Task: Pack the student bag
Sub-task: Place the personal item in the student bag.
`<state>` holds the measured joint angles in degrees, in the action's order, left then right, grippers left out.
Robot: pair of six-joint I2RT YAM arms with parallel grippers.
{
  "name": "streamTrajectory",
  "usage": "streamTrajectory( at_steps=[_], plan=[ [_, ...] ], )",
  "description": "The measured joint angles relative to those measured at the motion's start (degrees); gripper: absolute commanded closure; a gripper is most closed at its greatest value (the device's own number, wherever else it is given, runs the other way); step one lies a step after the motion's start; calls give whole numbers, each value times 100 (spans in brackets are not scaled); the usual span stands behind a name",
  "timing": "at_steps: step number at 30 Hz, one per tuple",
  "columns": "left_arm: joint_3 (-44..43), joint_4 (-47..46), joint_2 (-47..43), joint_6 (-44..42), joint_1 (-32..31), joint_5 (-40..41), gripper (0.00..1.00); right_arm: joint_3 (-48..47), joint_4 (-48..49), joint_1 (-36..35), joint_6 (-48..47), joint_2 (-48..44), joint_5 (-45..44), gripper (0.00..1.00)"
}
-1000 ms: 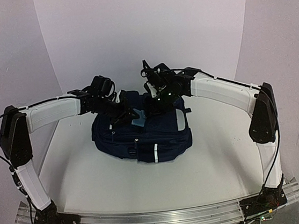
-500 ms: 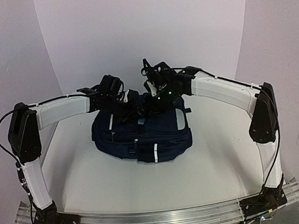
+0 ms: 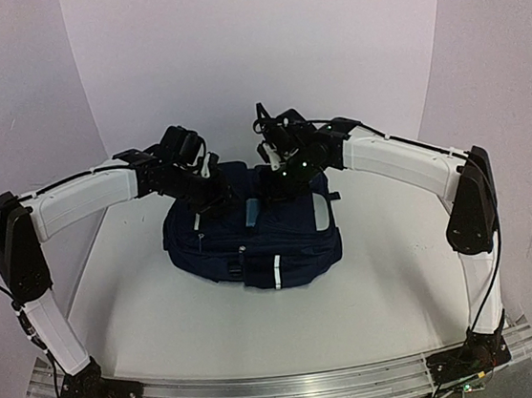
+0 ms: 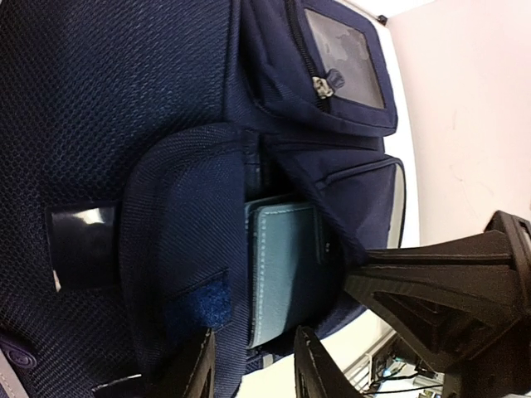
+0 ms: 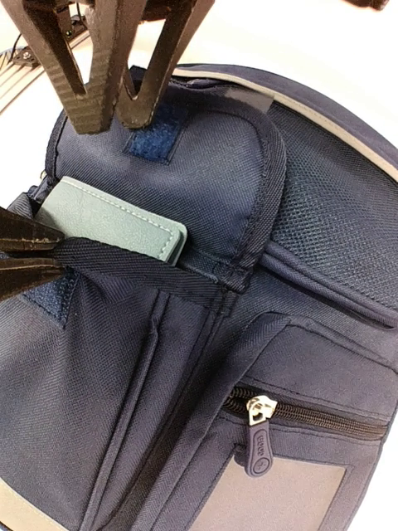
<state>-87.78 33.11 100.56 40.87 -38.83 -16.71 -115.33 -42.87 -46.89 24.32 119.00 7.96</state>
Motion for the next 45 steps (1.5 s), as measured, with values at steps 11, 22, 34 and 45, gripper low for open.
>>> streamTrajectory(
  at_steps=[11, 22, 34, 45],
  plan=[
    [-233, -72, 424, 43, -4, -135, 83, 37, 2, 13, 44, -19, 29, 100],
    [-604, -109, 1025, -44, -114, -495, 100, 74, 23, 26, 76, -33, 71, 100],
    [-512, -801, 1204, 69, -98, -1427, 95, 74, -47, 60, 117, -34, 63, 100],
    [-370, -279, 474, -13, -145, -521, 59, 92, 21, 78, 225, -84, 313, 64]
  ],
)
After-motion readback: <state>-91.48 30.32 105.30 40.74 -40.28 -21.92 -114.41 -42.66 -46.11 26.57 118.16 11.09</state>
